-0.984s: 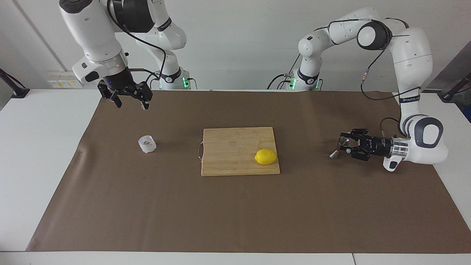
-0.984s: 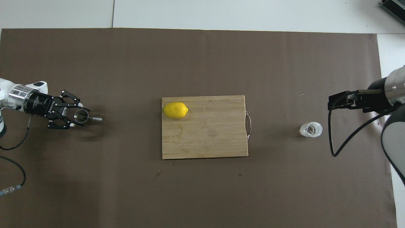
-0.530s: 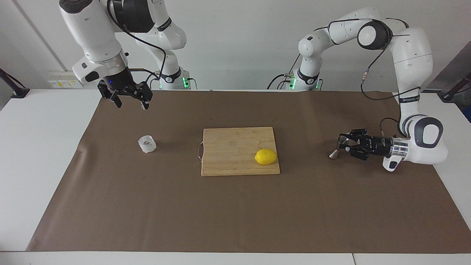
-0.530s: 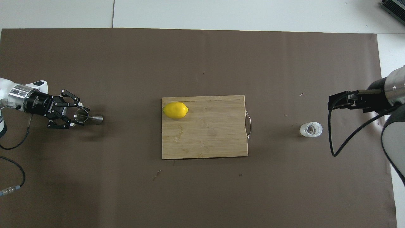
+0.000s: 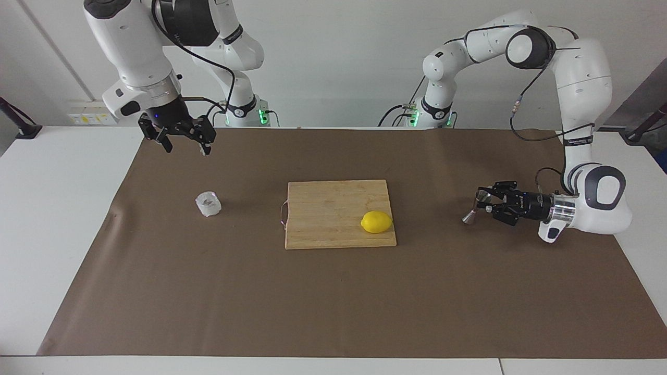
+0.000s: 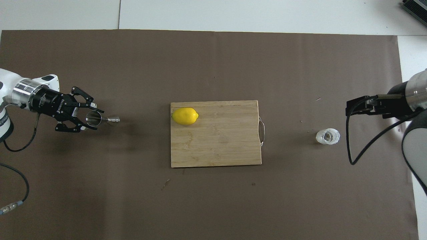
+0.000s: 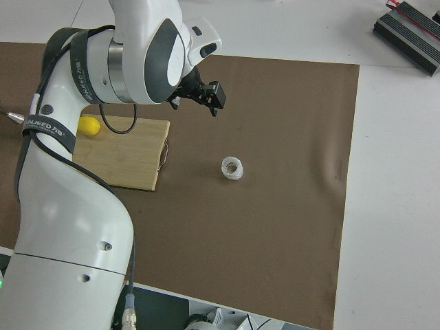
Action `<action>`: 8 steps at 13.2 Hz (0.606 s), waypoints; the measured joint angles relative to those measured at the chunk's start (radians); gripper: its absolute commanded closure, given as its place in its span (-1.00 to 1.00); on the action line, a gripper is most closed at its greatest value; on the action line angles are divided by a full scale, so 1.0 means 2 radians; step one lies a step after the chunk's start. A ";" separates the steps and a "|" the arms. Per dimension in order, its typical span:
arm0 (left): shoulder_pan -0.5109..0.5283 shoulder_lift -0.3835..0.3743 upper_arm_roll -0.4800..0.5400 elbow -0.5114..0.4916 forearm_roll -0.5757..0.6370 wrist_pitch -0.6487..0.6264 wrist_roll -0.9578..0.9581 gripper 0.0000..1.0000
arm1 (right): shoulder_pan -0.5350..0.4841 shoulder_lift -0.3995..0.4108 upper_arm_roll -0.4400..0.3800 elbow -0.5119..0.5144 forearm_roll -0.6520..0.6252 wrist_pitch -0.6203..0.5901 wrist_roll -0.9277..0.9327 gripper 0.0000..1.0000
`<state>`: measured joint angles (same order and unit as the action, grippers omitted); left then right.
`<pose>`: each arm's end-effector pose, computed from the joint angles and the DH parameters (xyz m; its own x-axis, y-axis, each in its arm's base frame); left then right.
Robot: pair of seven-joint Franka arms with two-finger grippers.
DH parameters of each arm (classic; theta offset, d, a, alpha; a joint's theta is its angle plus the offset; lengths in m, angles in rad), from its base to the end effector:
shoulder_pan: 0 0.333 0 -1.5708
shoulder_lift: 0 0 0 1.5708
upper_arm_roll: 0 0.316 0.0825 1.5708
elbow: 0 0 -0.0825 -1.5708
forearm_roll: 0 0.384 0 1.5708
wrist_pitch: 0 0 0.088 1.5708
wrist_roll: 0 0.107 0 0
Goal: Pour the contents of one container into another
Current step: 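Lift the metal cup with the left gripper and carry it over the board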
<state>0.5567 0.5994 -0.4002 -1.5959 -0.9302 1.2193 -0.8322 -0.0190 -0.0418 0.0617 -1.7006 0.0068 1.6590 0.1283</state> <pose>0.6068 0.0289 0.3455 0.1099 0.0647 -0.9918 0.9059 -0.4170 0.0732 0.5465 0.0247 0.5936 0.9963 -0.0861 -0.0004 -0.0861 -0.9963 -0.0042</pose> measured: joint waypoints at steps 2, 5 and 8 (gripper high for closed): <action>-0.027 -0.035 0.000 -0.031 -0.035 0.005 -0.008 1.00 | 0.000 0.000 0.000 0.000 0.000 0.000 0.000 -1.00; -0.088 -0.081 0.003 -0.085 -0.097 0.058 -0.021 1.00 | 0.000 0.000 0.000 0.000 0.000 0.000 0.000 -1.00; -0.138 -0.112 0.004 -0.125 -0.150 0.131 -0.025 1.00 | 0.000 0.000 0.000 0.000 0.000 0.000 0.000 -1.00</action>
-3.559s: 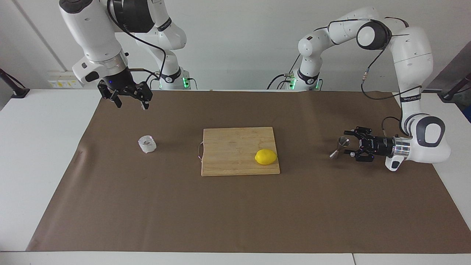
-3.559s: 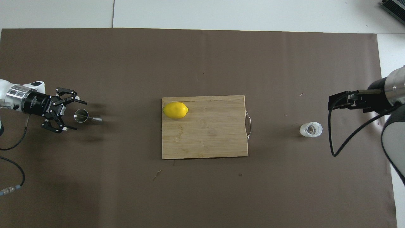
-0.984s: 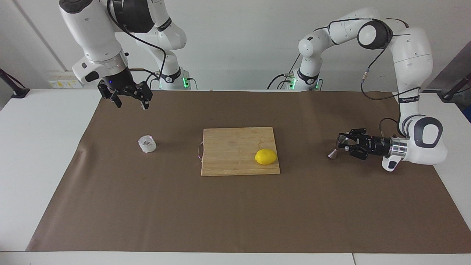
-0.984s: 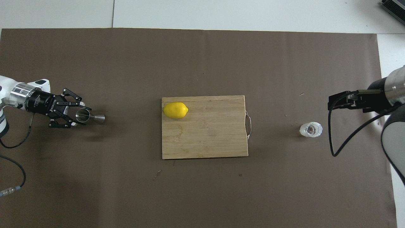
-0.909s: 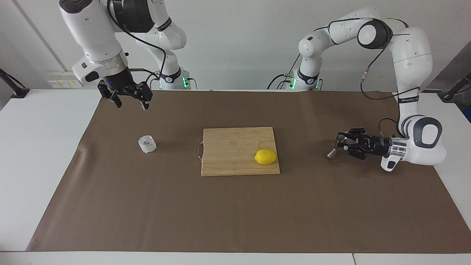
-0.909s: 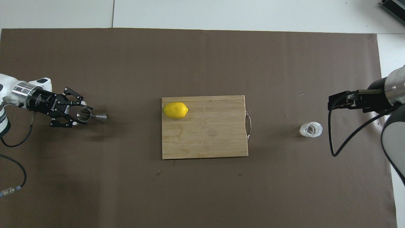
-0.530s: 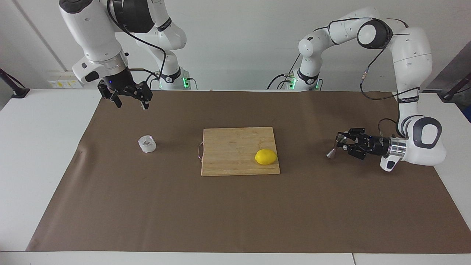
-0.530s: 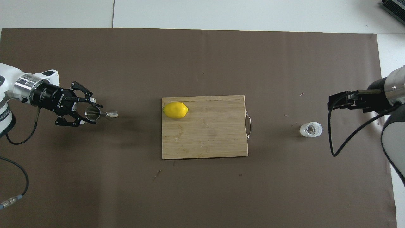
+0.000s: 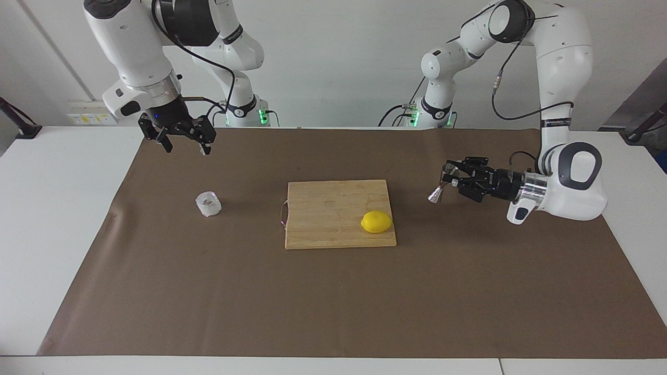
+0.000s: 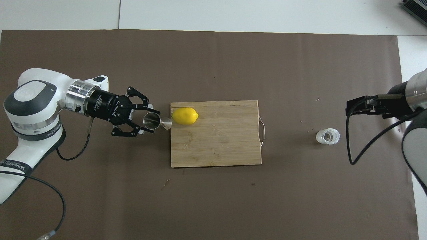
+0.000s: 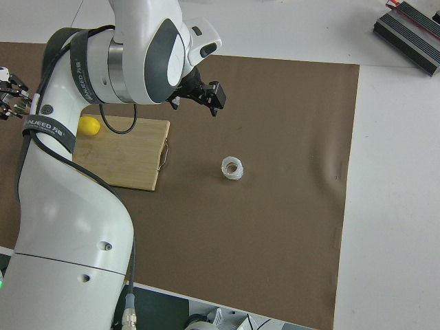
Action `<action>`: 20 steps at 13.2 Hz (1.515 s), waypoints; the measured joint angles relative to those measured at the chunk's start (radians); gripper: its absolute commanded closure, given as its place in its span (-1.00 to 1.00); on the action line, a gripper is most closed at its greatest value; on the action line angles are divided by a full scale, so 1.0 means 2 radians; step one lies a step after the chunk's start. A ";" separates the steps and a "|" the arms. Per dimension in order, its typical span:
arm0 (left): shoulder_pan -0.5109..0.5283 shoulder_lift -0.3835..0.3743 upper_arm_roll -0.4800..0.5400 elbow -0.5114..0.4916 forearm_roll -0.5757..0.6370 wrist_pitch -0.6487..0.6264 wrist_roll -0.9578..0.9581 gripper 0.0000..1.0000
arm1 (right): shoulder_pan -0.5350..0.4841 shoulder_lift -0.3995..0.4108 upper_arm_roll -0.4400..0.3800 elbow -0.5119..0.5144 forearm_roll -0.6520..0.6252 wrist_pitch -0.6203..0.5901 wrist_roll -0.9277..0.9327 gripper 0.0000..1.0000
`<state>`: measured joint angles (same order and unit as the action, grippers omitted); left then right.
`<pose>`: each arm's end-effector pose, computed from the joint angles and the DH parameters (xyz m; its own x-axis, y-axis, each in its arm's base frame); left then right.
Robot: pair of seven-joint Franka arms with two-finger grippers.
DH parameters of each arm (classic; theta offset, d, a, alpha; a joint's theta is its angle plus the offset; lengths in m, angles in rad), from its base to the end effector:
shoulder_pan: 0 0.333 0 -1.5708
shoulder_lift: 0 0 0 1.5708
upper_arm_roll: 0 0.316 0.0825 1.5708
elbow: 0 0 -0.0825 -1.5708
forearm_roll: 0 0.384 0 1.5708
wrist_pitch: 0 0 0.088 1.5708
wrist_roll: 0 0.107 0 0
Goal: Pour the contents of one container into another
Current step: 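Lift the metal cup with the left gripper and carry it over the board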
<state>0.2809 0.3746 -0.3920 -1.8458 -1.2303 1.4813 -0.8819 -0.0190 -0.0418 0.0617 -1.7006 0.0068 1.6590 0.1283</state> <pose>0.5755 -0.1521 0.3827 0.0835 0.0589 -0.9948 0.9335 -0.3538 0.0574 0.5465 0.0247 0.5936 0.9963 -0.0861 -0.0004 -0.0861 -0.9963 -0.0042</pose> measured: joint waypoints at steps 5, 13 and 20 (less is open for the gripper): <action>-0.096 -0.014 0.001 -0.044 -0.106 0.152 0.000 1.00 | 0.000 0.000 0.000 0.000 0.000 0.000 0.000 -1.00; -0.215 -0.017 0.001 -0.070 -0.221 0.331 0.004 1.00 | 0.000 0.000 0.000 0.000 0.000 0.000 0.000 -1.00; -0.242 -0.018 0.002 -0.104 -0.304 0.381 0.059 1.00 | 0.000 0.000 0.000 0.000 0.000 0.000 0.000 -1.00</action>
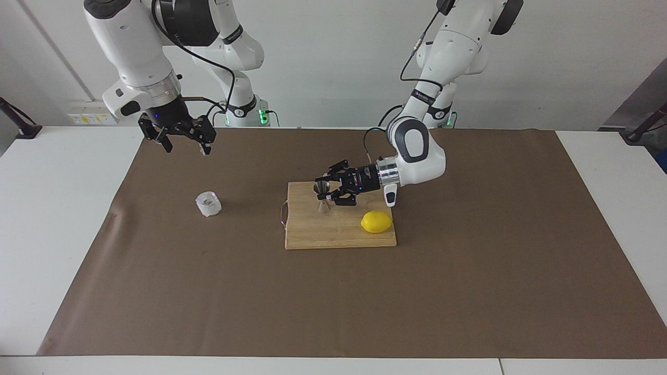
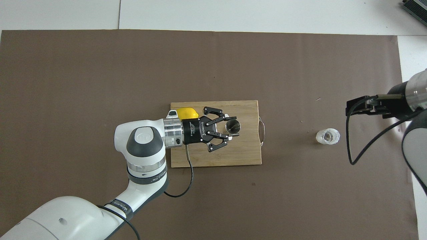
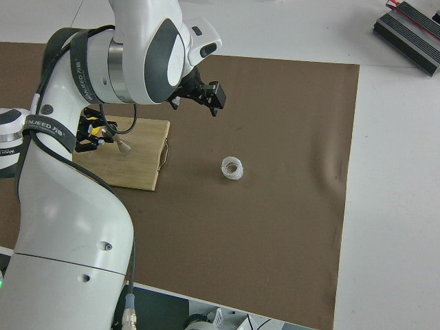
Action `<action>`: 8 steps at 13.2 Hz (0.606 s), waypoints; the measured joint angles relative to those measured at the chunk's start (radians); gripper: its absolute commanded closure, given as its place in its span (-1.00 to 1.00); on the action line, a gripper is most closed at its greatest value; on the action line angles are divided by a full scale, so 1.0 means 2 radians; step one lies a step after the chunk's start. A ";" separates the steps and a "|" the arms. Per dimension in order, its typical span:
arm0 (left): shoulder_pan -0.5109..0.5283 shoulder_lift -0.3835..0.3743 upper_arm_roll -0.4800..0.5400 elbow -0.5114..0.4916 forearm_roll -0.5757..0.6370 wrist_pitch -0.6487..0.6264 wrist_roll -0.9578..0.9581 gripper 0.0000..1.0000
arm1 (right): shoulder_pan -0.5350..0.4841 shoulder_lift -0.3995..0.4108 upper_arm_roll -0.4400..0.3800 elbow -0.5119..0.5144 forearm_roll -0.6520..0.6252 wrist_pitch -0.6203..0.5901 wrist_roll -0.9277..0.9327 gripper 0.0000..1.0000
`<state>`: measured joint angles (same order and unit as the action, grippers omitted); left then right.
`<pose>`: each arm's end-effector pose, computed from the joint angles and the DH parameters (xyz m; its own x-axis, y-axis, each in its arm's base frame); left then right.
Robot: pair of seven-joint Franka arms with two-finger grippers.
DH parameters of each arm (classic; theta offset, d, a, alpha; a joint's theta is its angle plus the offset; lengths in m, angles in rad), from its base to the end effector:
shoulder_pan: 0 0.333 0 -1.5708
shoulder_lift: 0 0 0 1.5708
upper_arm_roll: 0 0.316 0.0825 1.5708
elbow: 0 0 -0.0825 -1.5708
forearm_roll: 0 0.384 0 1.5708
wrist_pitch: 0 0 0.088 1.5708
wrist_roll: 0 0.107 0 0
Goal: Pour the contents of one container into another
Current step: 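Lower the metal cup onto the board and open the left gripper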
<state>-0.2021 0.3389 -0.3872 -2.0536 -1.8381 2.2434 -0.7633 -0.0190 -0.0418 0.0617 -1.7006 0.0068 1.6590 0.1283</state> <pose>0.4912 -0.3522 0.3024 -0.0716 0.2001 -0.9771 0.9952 0.0802 -0.0565 0.5465 0.0247 0.5936 0.9963 -0.0861 -0.0004 -0.0861 -0.9963 -0.0042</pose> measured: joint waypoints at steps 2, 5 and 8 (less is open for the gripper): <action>0.000 0.000 0.001 -0.006 -0.010 0.001 0.013 1.00 | 0.000 0.000 0.000 0.000 0.000 0.000 0.000 -1.00; -0.002 0.000 0.001 -0.014 -0.012 0.002 0.034 0.66 | 0.000 0.000 0.000 0.000 0.000 0.000 0.000 -1.00; -0.004 0.000 0.001 -0.018 -0.013 0.005 0.039 -0.38 | 0.000 0.000 0.000 0.000 0.000 0.000 0.000 -1.00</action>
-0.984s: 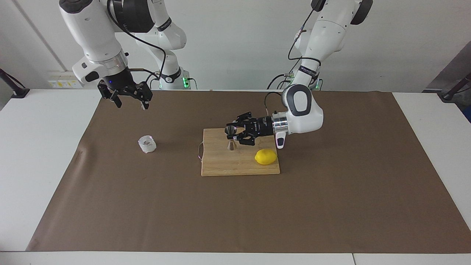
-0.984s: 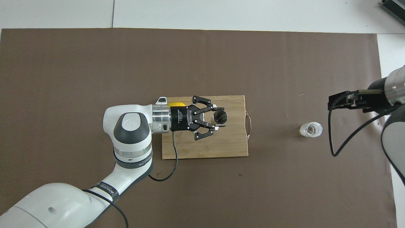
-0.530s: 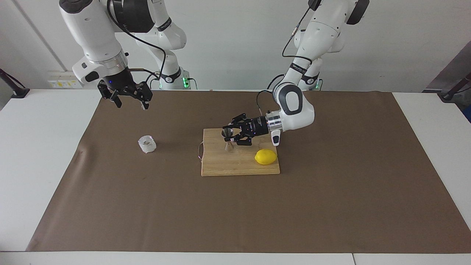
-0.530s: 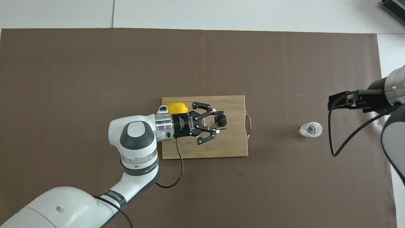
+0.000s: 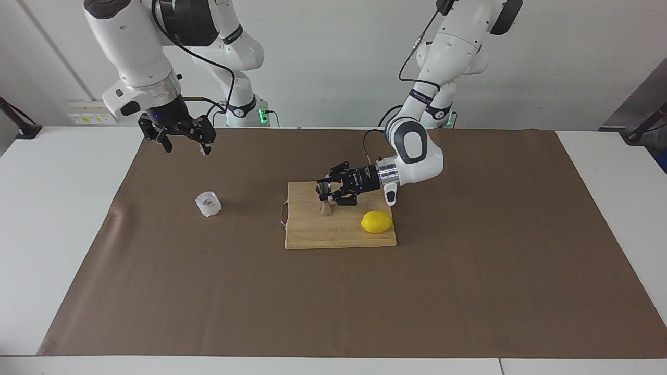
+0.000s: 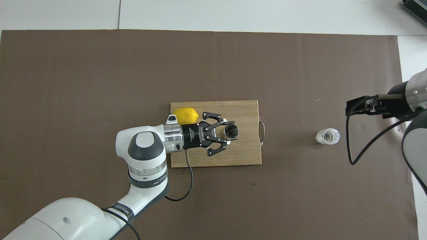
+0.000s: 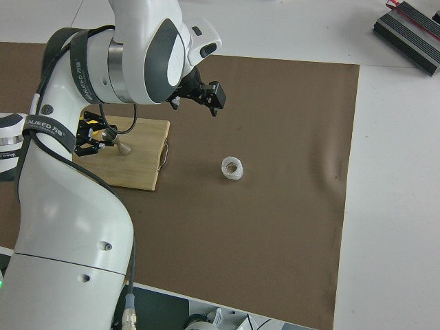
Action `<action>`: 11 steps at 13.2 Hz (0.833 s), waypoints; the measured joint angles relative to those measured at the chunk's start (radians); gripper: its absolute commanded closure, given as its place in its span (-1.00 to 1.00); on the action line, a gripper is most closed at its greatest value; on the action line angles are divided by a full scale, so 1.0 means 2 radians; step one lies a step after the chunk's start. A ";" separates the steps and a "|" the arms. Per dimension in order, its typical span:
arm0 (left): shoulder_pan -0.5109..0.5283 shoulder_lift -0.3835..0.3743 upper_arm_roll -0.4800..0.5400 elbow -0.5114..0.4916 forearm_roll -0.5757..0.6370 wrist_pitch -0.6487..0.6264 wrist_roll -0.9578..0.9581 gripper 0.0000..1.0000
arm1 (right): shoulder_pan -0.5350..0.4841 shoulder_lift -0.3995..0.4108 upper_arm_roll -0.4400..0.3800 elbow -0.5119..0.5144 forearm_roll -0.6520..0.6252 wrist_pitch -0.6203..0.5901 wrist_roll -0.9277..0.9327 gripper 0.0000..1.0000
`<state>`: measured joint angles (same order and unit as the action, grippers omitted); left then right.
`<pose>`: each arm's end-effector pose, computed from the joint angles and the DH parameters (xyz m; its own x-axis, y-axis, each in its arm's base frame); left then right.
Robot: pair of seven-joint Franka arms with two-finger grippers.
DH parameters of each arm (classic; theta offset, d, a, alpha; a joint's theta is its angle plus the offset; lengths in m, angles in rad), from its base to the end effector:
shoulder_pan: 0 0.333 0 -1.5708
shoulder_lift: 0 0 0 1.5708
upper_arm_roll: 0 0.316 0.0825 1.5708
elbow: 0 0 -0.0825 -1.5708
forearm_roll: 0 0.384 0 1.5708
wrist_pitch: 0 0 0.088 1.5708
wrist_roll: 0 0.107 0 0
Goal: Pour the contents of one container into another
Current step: 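Lower the metal cup onto the board and open the left gripper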
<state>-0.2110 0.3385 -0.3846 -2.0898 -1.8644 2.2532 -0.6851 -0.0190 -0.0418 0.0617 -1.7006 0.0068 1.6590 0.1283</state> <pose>0.4795 -0.3497 0.2871 -0.0364 0.2193 -0.9750 0.9967 0.0784 -0.0195 0.5465 0.0247 0.5936 0.9963 -0.0861 -0.0004 -0.0861 -0.9963 -0.0042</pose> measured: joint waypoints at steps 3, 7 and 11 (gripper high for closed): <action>-0.001 0.000 0.001 0.000 0.000 0.006 0.002 -1.00 | 0.000 0.000 0.000 0.000 0.000 0.000 0.000 -1.00; 0.005 -0.003 0.006 0.005 0.020 -0.005 0.006 -1.00 | 0.000 0.000 0.000 0.000 0.000 0.000 0.000 -1.00; 0.006 -0.014 0.006 0.013 0.038 -0.071 -0.027 -1.00 | 0.000 0.000 0.000 0.000 0.000 -0.001 0.000 -1.00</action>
<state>-0.2000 0.3106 -0.3727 -2.0634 -1.7885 2.1109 -0.7395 -0.0190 -0.0418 0.0617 -1.7006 0.0068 1.6560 0.1283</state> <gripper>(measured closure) 0.000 0.000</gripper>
